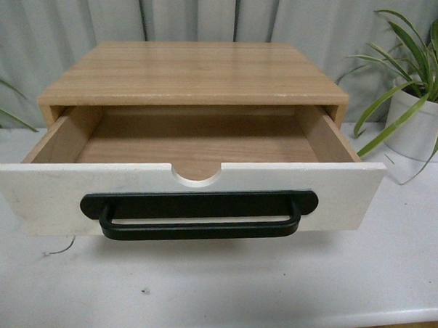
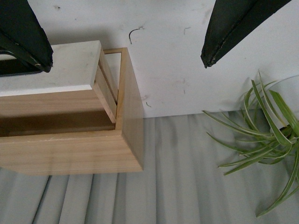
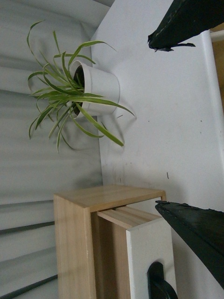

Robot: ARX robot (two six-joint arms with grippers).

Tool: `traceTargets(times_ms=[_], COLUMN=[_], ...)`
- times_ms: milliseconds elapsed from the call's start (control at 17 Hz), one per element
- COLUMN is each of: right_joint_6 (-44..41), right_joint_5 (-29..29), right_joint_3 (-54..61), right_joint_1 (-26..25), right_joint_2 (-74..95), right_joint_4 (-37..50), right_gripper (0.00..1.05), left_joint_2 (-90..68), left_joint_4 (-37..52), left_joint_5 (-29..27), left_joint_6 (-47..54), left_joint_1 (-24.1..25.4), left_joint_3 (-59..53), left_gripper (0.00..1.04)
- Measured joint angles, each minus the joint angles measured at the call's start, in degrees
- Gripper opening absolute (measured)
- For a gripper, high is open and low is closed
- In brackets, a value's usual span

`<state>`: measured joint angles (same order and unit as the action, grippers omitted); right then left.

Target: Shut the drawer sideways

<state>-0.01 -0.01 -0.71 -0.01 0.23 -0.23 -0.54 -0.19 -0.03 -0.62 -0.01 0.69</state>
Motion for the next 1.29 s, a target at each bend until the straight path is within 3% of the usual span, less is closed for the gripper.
traceTargets(times_ms=[1176,1235,1294], right_joint_6=[0.0,0.61,5.4], right_joint_5=[0.0,0.72,8.09], right_joint_3=[0.0,-0.15,-3.04], right_joint_1=[0.0,0.2,4.0], right_joint_2=[0.0,0.2,4.72], right_joint_4=[0.0,-1.09,-8.66], right_gripper=[0.98,0.98,0.98], left_joint_2=[0.0,-0.35,-3.76], left_joint_4=[0.0,-1.75,-2.56], left_joint_5=[0.0,-2.32,-8.41], left_joint_6=[0.0,-0.15,0.7], left_joint_1=[0.0,-1.03,-5.7], left_joint_3=[0.0,0.28,0.76], left_gripper=[0.98,0.98,0.98])
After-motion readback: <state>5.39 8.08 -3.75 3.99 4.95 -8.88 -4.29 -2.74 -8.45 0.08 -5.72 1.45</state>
